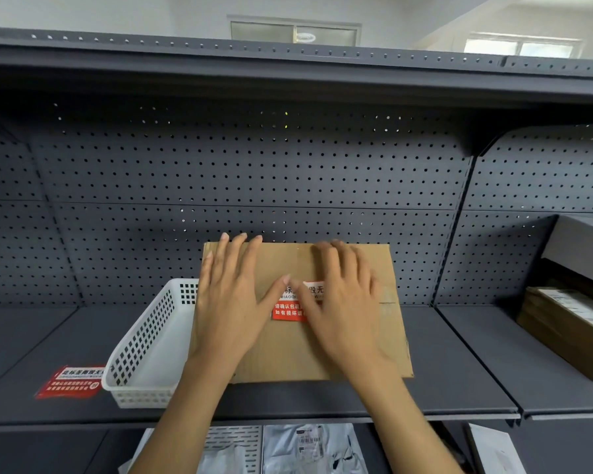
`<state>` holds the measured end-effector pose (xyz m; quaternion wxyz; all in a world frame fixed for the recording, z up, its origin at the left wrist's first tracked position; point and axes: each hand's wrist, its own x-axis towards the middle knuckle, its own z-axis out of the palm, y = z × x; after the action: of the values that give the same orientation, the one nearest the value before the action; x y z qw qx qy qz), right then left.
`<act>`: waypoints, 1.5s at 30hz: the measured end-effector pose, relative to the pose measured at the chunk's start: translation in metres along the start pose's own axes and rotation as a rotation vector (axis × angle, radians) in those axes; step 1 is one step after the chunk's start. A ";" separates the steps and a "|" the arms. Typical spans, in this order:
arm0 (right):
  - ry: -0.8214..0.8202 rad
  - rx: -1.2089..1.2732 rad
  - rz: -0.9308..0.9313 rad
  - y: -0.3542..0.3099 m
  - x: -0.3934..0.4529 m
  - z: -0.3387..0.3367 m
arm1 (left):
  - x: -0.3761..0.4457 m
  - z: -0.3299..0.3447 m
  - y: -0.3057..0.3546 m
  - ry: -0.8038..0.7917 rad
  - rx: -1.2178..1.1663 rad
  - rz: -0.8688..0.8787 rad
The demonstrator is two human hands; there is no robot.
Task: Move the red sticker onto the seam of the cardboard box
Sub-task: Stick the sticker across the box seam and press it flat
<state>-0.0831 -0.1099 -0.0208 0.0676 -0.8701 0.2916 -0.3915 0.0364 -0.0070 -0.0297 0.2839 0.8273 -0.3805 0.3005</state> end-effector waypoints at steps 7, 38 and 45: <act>0.074 0.059 0.021 0.017 -0.002 0.013 | 0.003 0.001 -0.002 -0.014 0.012 0.007; -0.017 0.119 0.009 0.032 -0.008 0.014 | -0.026 0.018 0.023 0.023 -0.203 -0.076; 0.009 0.113 0.005 0.033 -0.011 0.016 | -0.029 0.017 0.021 0.029 -0.197 -0.054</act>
<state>-0.0920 -0.1328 -0.0500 0.1162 -0.8626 0.2714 -0.4109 0.0087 -0.0170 -0.0560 0.3774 0.8008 -0.3817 0.2656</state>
